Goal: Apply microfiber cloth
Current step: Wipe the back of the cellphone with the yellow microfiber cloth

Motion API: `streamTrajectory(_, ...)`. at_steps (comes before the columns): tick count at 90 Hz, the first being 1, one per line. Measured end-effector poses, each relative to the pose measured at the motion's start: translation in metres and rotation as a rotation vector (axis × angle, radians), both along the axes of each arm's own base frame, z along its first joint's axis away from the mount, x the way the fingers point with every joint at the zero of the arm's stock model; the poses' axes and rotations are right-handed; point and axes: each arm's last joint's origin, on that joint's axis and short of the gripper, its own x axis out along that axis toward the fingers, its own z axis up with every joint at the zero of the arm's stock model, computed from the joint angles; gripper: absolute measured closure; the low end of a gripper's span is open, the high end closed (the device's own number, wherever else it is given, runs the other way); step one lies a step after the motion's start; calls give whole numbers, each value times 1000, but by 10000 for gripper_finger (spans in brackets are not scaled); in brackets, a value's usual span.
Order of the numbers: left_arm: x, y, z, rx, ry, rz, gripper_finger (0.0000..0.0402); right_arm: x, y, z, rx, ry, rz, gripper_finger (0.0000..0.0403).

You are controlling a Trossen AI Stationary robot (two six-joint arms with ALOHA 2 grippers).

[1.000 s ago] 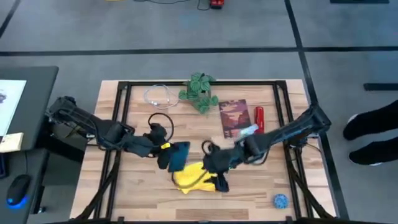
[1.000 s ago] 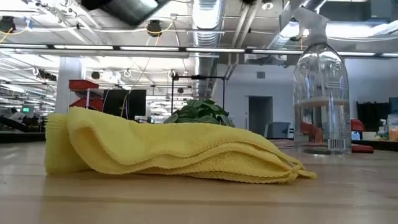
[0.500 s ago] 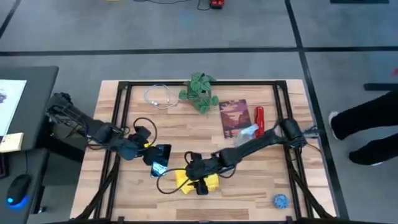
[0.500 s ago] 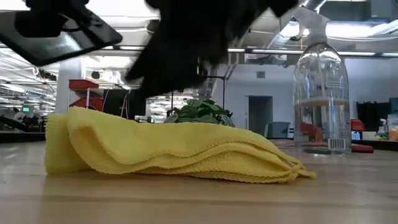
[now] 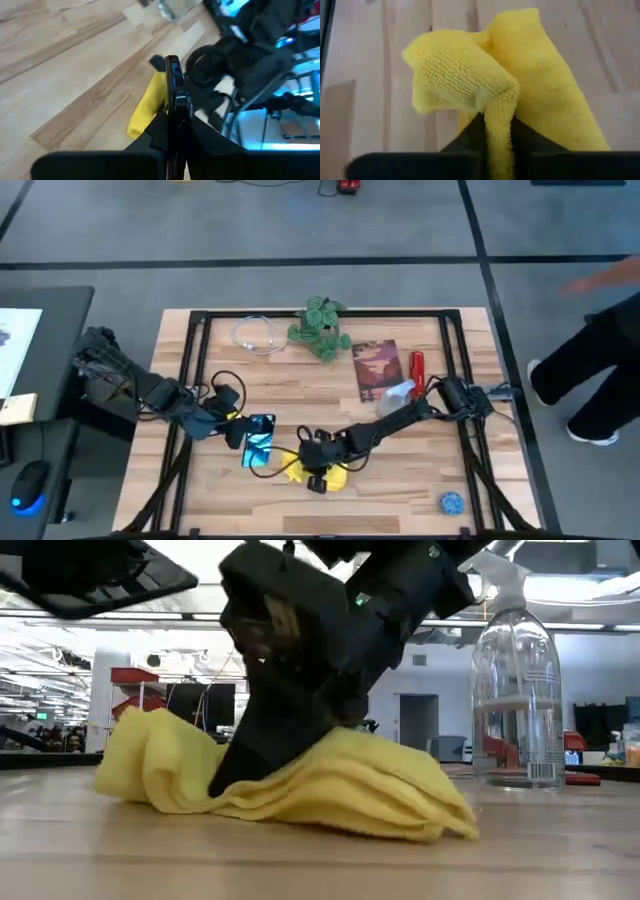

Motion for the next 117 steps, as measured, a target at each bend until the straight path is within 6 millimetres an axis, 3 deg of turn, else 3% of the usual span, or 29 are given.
streamTrajectory(7, 3, -2, 4, -4, -50, -6, 391, -9, 9, 32, -8, -67, -20, 397)
streamTrajectory(20, 8, -5, 15, -8, -169, -11, 391, -44, 21, 134, -40, -340, -157, 400)
streamTrajectory(32, 12, -7, 26, -21, -276, -20, 391, -79, 27, 206, -167, -558, -286, 401)
streamTrajectory(42, 14, -8, 33, -39, -341, -16, 391, -90, 25, 264, -263, -695, -291, 401)
streamTrajectory(50, 15, -9, 36, -57, -373, -12, 391, -83, 19, 293, -347, -744, -275, 402)
streamTrajectory(61, 16, -9, 37, -64, -386, -6, 391, -59, 13, 299, -481, -685, -200, 402)
streamTrajectory(74, 16, -9, 38, -72, -390, 0, 390, -34, 7, 296, -497, -604, -73, 402)
streamTrajectory(90, 16, -9, 38, -79, -391, 3, 390, -4, 15, 269, -526, -483, 39, 403)
streamTrajectory(117, 16, -9, 37, -84, -390, 9, 390, 12, 24, 244, -548, -409, 149, 403)
